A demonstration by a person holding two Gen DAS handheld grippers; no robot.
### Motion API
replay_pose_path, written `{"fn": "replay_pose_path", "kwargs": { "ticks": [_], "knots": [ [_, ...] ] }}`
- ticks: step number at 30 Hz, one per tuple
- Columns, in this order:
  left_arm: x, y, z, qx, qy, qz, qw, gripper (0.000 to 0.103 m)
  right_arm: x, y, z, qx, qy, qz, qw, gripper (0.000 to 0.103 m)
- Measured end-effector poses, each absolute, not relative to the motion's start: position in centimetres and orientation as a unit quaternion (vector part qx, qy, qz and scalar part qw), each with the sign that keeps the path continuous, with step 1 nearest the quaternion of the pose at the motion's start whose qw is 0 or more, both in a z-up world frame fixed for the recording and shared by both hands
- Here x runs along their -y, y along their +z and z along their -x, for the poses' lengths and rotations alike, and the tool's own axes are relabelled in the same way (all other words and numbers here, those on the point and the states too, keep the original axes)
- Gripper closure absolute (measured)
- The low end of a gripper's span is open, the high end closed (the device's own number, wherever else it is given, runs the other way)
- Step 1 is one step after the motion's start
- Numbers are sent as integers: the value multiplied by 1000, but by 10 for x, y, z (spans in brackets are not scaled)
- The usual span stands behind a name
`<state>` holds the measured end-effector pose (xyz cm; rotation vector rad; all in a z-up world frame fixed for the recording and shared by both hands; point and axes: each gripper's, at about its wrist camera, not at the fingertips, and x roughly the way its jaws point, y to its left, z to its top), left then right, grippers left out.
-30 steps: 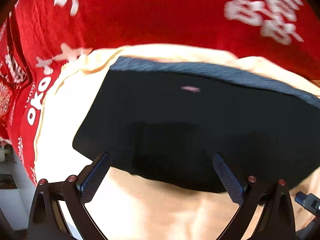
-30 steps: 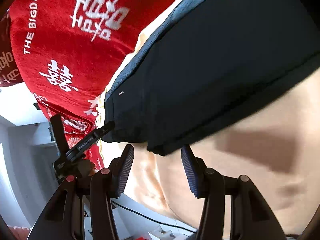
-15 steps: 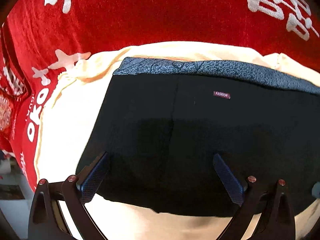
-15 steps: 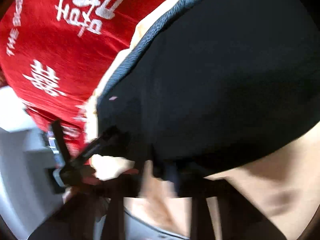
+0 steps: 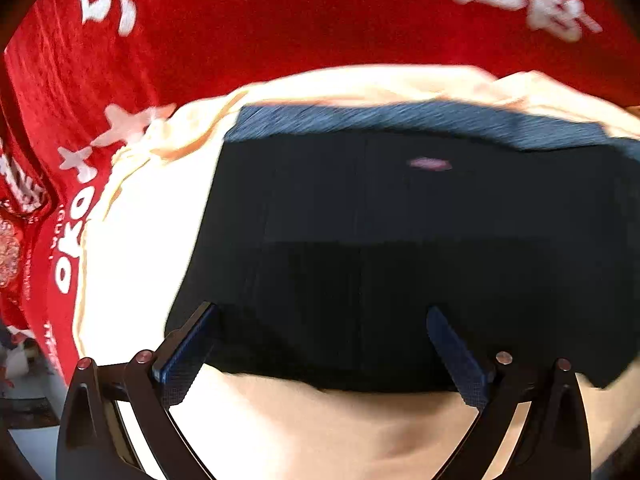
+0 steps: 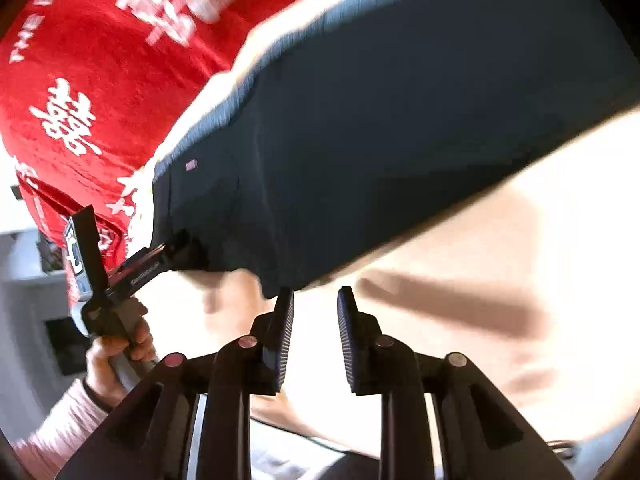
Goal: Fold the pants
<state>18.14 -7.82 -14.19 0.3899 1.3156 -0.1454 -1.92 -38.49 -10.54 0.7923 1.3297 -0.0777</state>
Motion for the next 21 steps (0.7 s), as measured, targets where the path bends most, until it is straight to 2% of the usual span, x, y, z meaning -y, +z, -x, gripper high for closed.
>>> {"fn": "replay_pose_path", "kwargs": {
  "ticks": [3,7,8,9,10,14,21],
  "knots": [
    [119,-124,-165,-601,-114,-163,774,0,419,-84,12,-587,-71,-306,746,78],
    [189,-125,-146,-598,-169,-154,768,0,454,-101,-5,-599,-104,-266,748,78],
    [204,-130,-142,-597,-172,-165,766,0,463,-112,-7,-616,-118,-243,740,80],
    [221,-142,-137,-597,-166,-190,761,0,473,-115,-6,-621,-128,-244,734,89],
    [226,-149,-135,-601,-158,-204,757,0,480,-114,-6,-617,-131,-261,731,91],
    [223,-147,-142,-621,-151,-175,749,0,515,-89,1,-580,-149,-315,736,84],
    [283,-118,-187,-586,-163,-146,780,0,517,-91,-68,-589,-92,-253,762,84]
  ]
}}
